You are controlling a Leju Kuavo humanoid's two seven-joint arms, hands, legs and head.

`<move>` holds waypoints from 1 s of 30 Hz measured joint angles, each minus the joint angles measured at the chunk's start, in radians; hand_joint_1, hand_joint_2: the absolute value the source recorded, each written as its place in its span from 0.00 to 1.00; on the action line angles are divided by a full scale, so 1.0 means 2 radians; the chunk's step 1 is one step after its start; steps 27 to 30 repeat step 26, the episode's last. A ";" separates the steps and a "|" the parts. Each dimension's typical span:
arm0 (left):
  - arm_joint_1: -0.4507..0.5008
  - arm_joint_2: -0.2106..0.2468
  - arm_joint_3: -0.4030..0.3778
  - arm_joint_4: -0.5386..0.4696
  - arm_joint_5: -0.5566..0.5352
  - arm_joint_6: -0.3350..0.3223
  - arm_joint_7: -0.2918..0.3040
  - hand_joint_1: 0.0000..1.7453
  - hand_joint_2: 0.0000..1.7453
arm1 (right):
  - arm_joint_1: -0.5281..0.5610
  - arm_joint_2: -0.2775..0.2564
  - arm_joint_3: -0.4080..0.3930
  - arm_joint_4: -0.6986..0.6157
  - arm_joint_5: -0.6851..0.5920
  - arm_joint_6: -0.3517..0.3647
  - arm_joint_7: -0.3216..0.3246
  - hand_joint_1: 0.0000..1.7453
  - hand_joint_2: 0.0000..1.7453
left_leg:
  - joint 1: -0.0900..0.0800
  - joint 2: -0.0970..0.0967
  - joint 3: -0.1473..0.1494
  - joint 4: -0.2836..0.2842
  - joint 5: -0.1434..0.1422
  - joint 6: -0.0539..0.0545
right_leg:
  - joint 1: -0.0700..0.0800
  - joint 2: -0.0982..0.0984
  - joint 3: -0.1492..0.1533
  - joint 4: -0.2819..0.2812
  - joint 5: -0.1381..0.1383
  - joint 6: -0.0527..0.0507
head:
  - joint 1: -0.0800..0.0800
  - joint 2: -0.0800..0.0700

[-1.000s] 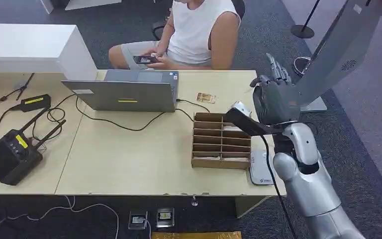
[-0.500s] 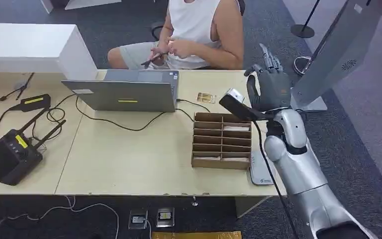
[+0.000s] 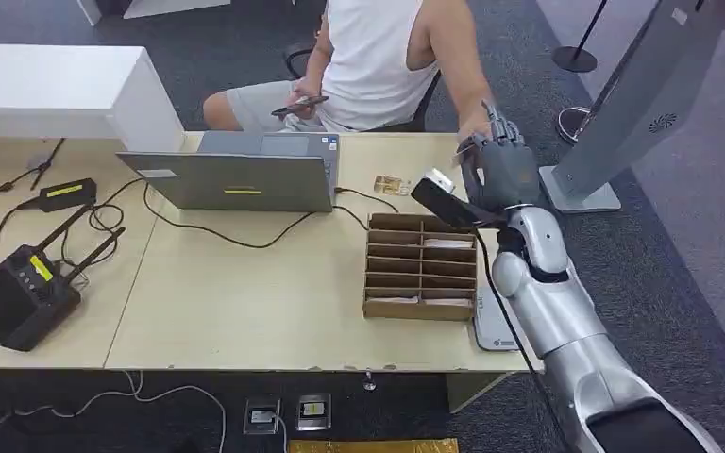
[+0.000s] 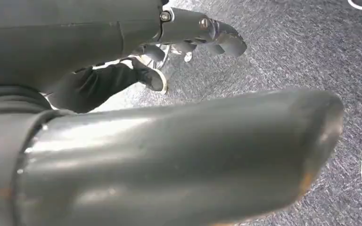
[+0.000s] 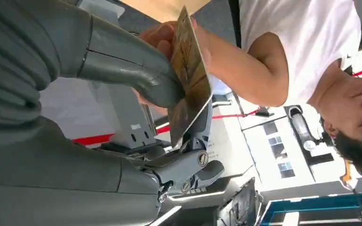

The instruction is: Pass the card to the sensor for recognition and then transmit it.

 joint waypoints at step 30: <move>-0.001 0.003 -0.010 -0.001 0.000 -0.001 0.006 0.00 0.00 | -0.025 -0.047 -0.043 0.043 -0.101 -0.123 -0.016 0.00 1.00 | 0.000 0.000 0.000 0.000 0.000 0.000 | 0.000 0.000 0.000 0.000 0.000 0.000 | 0.000 0.000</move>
